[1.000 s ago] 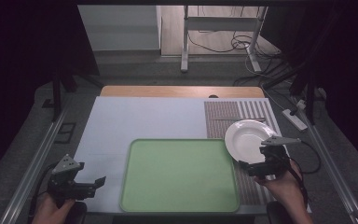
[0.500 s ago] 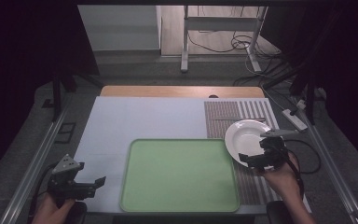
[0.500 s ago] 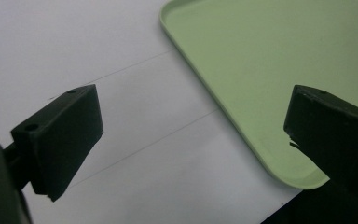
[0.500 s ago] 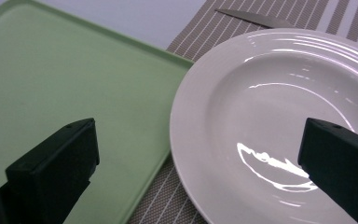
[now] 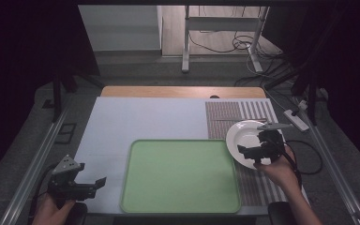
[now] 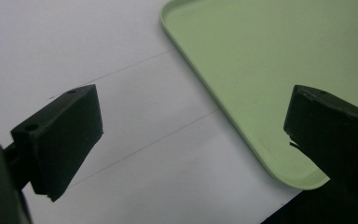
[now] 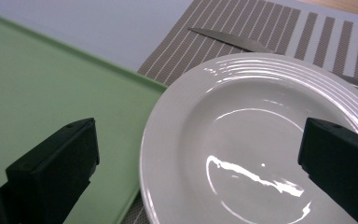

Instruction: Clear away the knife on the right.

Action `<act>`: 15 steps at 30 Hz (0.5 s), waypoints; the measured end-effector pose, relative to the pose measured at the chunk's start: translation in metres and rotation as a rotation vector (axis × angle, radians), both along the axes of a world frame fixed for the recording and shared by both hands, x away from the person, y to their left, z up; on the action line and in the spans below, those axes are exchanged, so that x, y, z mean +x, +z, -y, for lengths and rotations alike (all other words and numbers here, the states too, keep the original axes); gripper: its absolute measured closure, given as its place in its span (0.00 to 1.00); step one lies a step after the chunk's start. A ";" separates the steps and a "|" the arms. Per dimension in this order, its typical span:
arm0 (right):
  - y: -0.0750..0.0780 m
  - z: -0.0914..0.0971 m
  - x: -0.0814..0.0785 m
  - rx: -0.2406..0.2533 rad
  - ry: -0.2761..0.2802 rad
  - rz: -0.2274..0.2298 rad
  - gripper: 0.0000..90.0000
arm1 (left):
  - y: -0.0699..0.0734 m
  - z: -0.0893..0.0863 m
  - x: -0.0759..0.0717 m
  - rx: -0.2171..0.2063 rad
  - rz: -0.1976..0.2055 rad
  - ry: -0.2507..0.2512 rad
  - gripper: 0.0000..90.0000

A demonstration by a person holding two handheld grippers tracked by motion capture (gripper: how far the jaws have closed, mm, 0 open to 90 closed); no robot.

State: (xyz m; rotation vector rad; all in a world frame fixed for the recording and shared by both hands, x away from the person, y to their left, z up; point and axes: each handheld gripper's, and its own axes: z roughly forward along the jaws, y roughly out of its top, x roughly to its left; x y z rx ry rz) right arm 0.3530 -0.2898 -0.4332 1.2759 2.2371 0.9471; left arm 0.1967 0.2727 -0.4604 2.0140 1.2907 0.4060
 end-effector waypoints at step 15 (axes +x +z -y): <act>-0.004 -0.002 0.048 -0.044 -0.034 -0.048 0.02 | 0.000 0.000 0.000 -0.003 0.000 -0.001 0.05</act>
